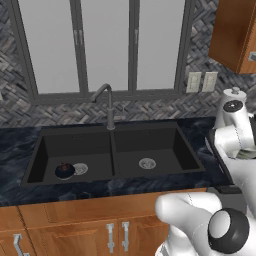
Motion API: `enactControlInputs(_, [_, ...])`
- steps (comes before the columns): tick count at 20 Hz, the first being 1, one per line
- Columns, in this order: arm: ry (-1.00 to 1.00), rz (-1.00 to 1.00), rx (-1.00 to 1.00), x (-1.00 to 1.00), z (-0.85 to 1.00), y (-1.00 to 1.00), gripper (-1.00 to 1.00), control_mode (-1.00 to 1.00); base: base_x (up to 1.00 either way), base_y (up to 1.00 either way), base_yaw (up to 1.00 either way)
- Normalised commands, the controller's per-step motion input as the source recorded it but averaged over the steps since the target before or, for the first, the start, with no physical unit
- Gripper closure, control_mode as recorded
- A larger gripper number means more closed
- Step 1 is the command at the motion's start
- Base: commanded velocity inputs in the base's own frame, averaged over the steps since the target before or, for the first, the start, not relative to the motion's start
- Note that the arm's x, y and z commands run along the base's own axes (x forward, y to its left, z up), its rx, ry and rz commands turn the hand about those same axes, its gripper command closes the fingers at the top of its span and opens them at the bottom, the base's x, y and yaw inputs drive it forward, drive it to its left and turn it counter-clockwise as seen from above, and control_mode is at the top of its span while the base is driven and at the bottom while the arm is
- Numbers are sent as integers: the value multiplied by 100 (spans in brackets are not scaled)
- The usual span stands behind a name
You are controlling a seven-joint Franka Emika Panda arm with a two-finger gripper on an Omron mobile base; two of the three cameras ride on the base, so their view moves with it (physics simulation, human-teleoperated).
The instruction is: Place the teapot in the left basin and the bowl in the right basin of the sink.
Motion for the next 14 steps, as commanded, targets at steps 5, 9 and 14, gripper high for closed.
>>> enactControlInputs(5, [0,0,0,17,-11,-10,-100,-100,0,0,0])
enactControlInputs(9, [0,0,0,16,-7,-18,-100,-100,0,0,0])
enactControlInputs(14, [1,0,2,15,-11,-12,-100,-100,0,0,0])
